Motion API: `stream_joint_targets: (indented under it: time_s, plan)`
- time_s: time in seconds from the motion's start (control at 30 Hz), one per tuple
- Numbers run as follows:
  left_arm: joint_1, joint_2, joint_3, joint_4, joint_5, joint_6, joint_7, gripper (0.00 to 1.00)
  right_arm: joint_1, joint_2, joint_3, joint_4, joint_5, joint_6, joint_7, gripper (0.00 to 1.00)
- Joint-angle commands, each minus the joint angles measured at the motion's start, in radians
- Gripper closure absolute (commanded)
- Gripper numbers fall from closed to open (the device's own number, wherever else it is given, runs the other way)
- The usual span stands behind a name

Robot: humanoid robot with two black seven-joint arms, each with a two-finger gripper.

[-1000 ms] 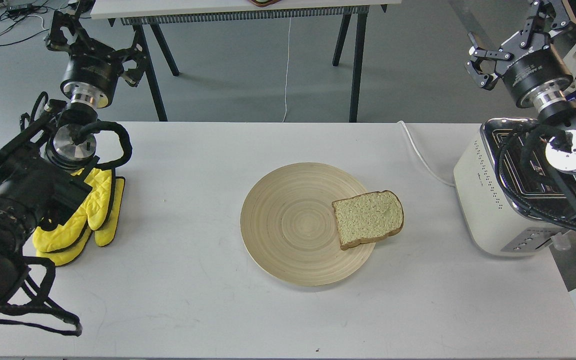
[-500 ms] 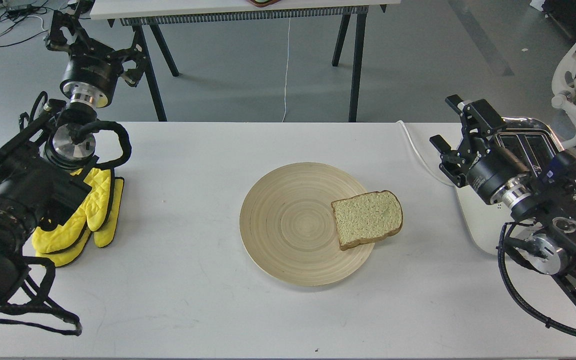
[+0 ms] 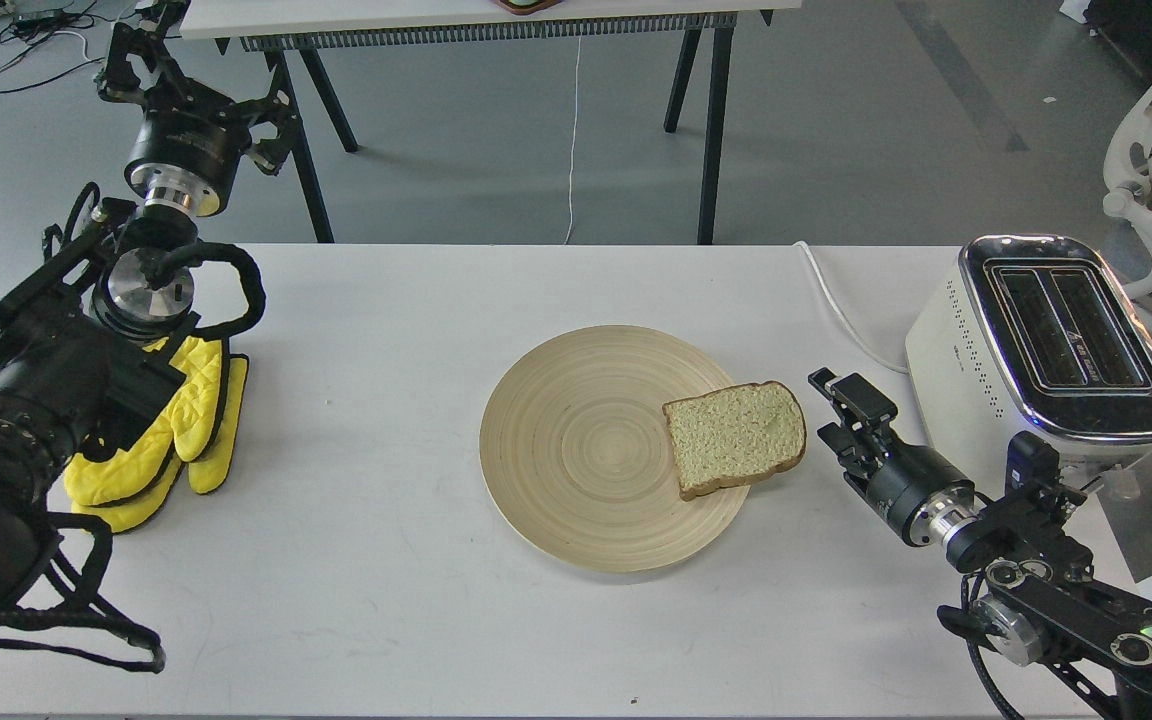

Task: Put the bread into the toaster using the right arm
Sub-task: 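Close the right gripper on the bread slice's edge on the plate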

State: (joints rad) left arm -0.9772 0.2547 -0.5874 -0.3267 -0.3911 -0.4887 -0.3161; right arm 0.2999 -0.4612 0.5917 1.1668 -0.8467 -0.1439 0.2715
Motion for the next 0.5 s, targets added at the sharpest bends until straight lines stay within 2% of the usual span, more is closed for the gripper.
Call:
stream_joint_targets:
  time_s: [0.0, 0.13, 0.47]
  plan:
    - [0.000, 0.000, 0.000, 0.000, 0.000, 0.000, -0.001, 0.00, 0.025, 0.027, -0.050, -0.038, 0.000, -0.003, -0.005, 0.33]
    - [0.000, -0.002, 0.000, 0.000, 0.000, 0.000, -0.003, 0.00, 0.050, 0.044, -0.081, -0.062, 0.000, -0.005, -0.008, 0.46]
    - [0.000, -0.002, 0.000, 0.000, 0.001, 0.000, -0.005, 0.00, 0.087, 0.033, -0.092, -0.061, 0.000, -0.002, -0.008, 0.89]
